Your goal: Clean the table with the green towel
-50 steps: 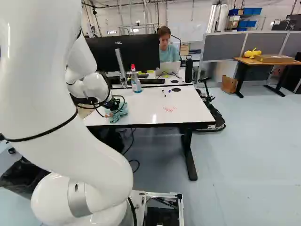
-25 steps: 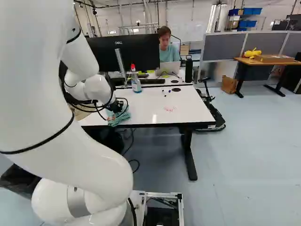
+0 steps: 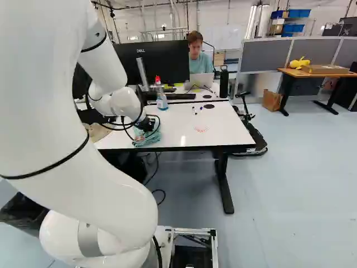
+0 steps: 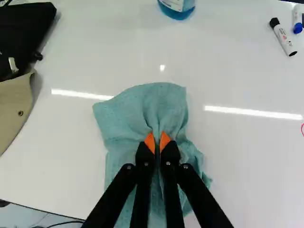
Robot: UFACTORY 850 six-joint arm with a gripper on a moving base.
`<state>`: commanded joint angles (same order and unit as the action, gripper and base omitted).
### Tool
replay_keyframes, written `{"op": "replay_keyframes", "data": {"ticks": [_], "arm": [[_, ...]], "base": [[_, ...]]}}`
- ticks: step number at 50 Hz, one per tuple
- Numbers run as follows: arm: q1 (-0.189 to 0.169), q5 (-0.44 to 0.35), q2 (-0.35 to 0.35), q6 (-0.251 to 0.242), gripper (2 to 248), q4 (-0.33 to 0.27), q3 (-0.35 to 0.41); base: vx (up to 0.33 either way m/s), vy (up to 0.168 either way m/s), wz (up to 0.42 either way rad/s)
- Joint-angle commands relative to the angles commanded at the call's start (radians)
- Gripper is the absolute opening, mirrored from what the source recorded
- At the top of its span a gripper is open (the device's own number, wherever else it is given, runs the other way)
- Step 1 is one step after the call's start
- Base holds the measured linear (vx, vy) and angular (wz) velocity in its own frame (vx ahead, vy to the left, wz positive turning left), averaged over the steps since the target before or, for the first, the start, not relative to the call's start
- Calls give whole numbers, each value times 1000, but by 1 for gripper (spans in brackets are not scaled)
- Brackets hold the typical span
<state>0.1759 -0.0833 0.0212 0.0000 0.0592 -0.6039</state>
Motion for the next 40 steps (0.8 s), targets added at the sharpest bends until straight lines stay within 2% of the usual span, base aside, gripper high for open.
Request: {"op": "replay_keyframes", "data": {"ticks": [12, 31, 40], "arm": [[-28, 0, 47, 0, 32, 0, -49], [-37, 0, 136, 0, 32, 0, -147], [-30, 0, 176, 0, 32, 0, -193]], "base": [[0, 0, 0], [0, 0, 0], [0, 0, 0]]}}
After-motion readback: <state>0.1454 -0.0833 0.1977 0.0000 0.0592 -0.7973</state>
